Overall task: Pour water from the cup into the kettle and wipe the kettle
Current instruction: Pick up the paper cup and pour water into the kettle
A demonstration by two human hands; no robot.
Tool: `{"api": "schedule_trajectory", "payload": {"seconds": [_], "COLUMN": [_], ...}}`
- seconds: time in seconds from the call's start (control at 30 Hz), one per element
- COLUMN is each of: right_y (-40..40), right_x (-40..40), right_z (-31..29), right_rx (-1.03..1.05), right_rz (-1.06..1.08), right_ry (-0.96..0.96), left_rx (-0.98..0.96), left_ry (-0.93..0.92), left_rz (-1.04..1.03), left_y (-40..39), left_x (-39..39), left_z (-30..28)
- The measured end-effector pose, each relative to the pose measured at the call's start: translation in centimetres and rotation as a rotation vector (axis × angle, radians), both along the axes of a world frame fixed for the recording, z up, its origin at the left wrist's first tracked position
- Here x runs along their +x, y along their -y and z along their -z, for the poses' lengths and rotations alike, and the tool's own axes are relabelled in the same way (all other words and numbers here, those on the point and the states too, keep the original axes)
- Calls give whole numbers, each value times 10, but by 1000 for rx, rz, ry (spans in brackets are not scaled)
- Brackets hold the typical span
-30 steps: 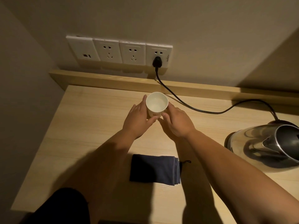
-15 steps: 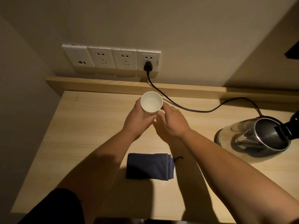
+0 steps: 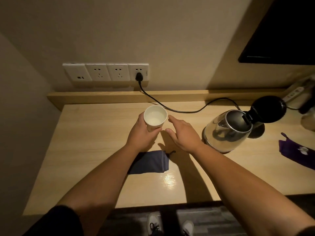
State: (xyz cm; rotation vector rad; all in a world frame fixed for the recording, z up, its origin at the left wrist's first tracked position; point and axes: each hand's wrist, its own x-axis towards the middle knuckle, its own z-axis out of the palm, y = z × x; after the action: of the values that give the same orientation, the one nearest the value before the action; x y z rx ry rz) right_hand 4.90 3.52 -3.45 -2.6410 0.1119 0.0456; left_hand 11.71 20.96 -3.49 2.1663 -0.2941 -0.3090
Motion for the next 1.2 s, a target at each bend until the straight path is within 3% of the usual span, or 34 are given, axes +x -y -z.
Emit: {"api": "schedule_trajectory", "payload": {"seconds": [0.5, 0.87, 1.2], "right_y": [80, 156, 191], "right_x": [-186, -222, -219], "right_z": [40, 40, 81], "right_rx": [-321, -316, -316], "right_rz": [218, 287, 264], "right_ry": [-232, -282, -395], "left_rx": [33, 51, 73], "left_ry": [-19, -8, 54], "left_rz": [234, 232, 164], "left_y": [56, 119, 129], "left_x": [-80, -119, -138], "left_z": [-12, -25, -39]}}
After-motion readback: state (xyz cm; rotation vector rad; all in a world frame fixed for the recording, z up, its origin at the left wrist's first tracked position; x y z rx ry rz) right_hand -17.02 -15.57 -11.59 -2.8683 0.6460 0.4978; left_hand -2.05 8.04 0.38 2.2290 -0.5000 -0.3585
